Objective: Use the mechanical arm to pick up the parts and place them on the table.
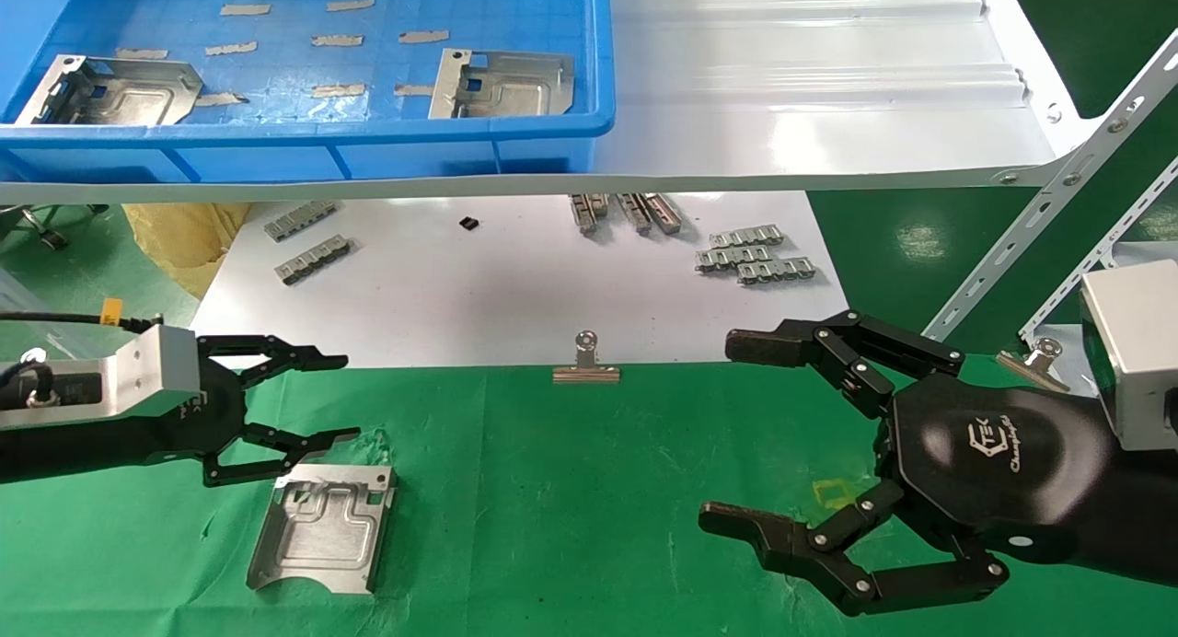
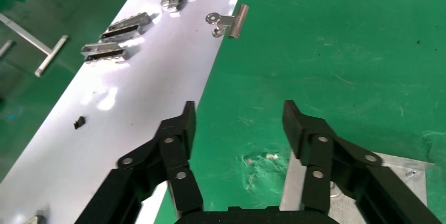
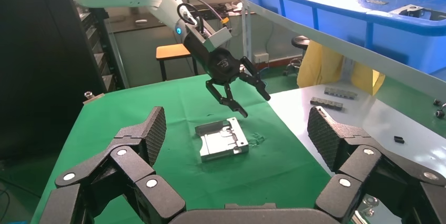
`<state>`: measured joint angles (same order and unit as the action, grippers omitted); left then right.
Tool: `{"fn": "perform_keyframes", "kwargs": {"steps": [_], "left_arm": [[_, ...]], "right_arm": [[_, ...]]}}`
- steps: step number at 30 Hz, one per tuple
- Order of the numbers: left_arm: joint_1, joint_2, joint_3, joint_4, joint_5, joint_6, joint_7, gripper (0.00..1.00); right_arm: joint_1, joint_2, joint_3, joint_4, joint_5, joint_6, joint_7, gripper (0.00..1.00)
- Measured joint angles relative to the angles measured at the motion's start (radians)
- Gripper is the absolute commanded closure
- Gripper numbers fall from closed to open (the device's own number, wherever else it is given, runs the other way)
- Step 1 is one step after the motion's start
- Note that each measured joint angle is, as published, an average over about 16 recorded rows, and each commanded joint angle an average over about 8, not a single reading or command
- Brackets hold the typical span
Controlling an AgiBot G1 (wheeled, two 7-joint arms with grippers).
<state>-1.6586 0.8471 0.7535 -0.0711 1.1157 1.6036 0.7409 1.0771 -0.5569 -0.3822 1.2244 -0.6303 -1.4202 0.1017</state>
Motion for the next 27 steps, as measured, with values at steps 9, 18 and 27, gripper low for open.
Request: {"fn": "perform_keyframes", "kwargs": {"steps": [9,18,27], "left_arm": [[0.022,-0.01,-0.019,-0.04,-0.019,-0.002,-0.038,0.0],[0.087,-0.036,-0.071,-0.177,-0.06,-0.014,-0.14,0.0],[0.174,-0.071,-0.142,-0.358,-0.117,-0.031,-0.278,0.0]], "right_arm": [[0.0,0.0,0.0,0.0,0.0,0.0,0.0,0.0],[0.0,0.0,0.0,0.0,0.0,0.0,0.0,0.0],[0.0,0.0,0.0,0.0,0.0,0.0,0.0,0.0]]}}
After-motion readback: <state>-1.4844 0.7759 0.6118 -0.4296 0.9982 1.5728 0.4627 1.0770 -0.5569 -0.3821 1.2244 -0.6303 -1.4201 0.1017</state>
